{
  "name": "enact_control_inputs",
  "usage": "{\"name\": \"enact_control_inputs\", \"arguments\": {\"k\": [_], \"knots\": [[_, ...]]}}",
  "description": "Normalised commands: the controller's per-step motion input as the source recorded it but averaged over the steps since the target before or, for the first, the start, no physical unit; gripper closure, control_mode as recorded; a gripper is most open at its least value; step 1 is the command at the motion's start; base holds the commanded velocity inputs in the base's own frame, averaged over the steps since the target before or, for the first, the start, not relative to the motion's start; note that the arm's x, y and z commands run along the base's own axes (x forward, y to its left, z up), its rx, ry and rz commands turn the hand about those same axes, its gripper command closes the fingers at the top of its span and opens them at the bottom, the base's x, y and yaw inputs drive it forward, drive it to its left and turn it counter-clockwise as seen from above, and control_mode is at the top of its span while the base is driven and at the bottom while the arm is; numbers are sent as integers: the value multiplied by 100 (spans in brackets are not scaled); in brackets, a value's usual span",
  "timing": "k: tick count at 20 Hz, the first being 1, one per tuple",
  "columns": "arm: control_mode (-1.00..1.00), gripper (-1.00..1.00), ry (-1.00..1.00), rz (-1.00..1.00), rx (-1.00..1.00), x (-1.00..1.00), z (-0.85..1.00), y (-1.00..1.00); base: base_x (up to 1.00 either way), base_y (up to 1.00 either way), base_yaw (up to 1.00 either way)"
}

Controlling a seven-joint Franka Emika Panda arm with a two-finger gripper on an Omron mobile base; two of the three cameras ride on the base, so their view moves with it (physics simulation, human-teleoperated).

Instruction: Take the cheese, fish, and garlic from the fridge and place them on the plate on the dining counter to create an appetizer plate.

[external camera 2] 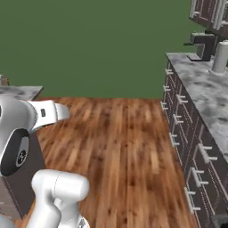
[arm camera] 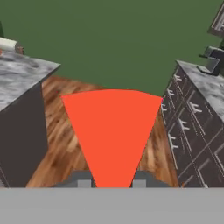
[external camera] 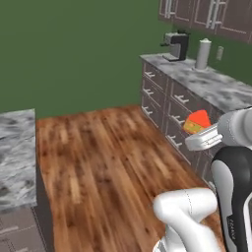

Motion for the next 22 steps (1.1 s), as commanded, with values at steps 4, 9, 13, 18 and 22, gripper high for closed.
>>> {"name": "enact_control_inputs", "arguments": {"k": [4,9,13,18,22], "knots": [[100,100,0,0,0,0,0,0,100,-4,39],[100,100,0,0,0,0,0,0,100,-7,29],[100,100,0,0,0,0,0,0,100,-16,29],[100,100,0,0,0,0,0,0,100,-21,29],[100,100,0,0,0,0,0,0,100,-40,31]]}}
